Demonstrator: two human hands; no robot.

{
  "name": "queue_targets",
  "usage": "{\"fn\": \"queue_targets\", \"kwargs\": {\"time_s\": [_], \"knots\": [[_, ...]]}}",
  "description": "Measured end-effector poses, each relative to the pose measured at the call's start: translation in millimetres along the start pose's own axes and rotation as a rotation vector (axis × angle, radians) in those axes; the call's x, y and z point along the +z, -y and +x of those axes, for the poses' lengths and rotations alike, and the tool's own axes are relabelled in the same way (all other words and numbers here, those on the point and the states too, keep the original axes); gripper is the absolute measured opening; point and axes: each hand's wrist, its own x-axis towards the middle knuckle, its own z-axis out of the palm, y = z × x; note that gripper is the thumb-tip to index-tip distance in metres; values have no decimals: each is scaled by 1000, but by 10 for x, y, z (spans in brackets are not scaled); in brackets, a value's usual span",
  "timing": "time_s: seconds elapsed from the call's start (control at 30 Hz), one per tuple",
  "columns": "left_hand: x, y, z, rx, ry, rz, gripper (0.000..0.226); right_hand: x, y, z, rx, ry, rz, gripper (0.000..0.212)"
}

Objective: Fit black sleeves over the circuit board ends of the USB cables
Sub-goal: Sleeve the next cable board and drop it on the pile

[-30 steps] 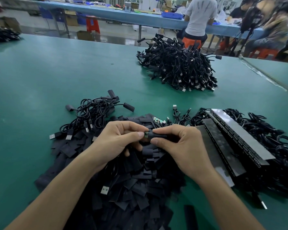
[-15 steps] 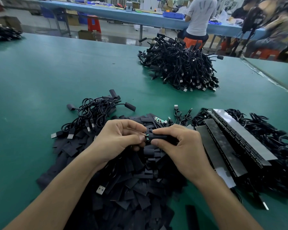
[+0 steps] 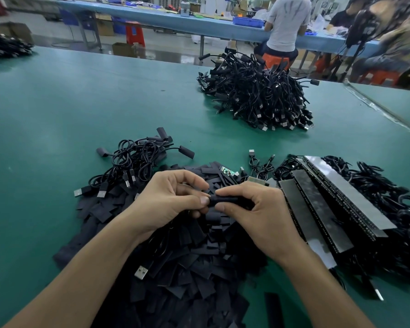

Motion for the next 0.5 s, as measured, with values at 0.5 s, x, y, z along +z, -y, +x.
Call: {"fn": "queue_targets", "kwargs": {"time_s": [0.5], "knots": [[30,43,17,-10,-81,-57,18,243,77,-72,192,-238,132,42]]}}
